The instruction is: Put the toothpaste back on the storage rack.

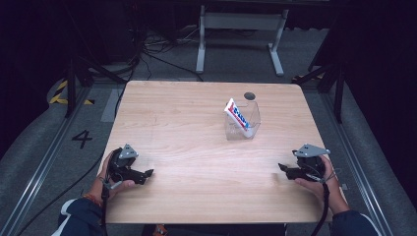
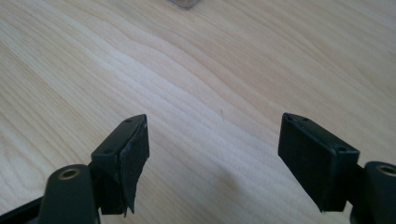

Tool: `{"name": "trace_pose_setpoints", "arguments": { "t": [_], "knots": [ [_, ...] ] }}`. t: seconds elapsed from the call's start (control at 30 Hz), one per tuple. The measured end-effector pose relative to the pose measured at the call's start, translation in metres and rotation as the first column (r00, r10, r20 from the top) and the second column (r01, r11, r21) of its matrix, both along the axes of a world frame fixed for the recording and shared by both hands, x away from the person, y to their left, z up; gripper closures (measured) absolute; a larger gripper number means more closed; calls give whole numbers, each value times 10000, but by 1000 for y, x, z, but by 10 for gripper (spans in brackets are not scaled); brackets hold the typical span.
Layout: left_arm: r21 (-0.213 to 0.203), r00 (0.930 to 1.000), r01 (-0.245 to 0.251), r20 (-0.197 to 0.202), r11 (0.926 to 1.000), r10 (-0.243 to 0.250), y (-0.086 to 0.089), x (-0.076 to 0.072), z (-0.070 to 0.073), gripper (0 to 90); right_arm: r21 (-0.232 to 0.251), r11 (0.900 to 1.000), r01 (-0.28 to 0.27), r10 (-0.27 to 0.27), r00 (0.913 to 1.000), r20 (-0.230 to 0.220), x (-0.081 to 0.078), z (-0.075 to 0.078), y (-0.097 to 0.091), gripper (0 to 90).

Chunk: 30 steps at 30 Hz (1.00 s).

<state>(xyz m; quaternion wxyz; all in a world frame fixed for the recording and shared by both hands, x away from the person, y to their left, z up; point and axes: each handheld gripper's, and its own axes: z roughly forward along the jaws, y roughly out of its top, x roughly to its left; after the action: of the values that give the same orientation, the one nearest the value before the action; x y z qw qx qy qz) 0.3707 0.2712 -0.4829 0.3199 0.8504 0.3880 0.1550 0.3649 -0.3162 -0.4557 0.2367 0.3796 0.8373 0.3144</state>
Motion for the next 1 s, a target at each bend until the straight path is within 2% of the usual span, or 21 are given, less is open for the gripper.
{"name": "trace_pose_setpoints", "arguments": {
  "t": [0.07,0.13,0.23,0.3,0.43,0.57,1.0],
  "knots": [
    [41,10000,27,26,10000,-27,0,0,0,5,181,9998,80,-79,10000,-46,-3,-3,-5,253],
    [-29,10000,-9,-22,10000,9,0,0,0,5,415,9988,251,-239,9993,-294,-6,-7,-11,250],
    [-33,10000,-14,-24,10000,13,0,0,0,5,454,9983,364,-344,9984,-441,-10,-11,-17,240],
    [-34,10000,-12,-24,10000,12,0,0,0,5,651,9971,396,-363,9981,-501,-13,-15,-22,237],
    [-20,10000,-3,-15,10000,2,0,0,0,5,601,9967,547,-512,9970,-584,-16,-23,-28,225],
    [-33,10000,-12,-25,10000,12,0,0,0,5,1538,9846,835,-737,9949,-688,-19,-30,-40,202],
    [53,10000,14,35,10000,-14,0,0,0,5,1547,9844,841,-735,9946,-734,-17,-31,-41,185]
  ]
}}
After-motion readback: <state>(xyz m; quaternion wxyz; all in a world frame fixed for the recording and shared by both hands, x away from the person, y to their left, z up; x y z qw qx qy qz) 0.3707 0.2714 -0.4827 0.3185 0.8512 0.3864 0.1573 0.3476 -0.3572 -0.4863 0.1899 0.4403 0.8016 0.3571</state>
